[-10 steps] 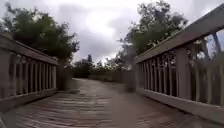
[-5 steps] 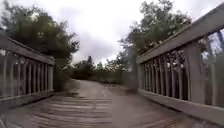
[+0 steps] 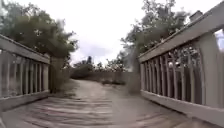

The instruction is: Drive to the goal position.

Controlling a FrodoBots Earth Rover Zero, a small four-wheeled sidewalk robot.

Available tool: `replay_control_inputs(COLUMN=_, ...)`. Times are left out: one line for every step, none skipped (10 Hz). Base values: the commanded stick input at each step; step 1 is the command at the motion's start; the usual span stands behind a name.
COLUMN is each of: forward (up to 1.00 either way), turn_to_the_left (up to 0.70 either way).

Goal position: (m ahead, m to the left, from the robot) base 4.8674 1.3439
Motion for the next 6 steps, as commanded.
replay_control_inputs(forward=0.45, turn_to_the_left=0.00)
replay_control_inputs(forward=0.45, turn_to_the_left=0.00)
replay_control_inputs(forward=0.45, turn_to_the_left=0.00)
replay_control_inputs(forward=0.45, turn_to_the_left=0.00)
replay_control_inputs(forward=0.45, turn_to_the_left=0.00)
replay_control_inputs(forward=0.45, turn_to_the_left=0.00)
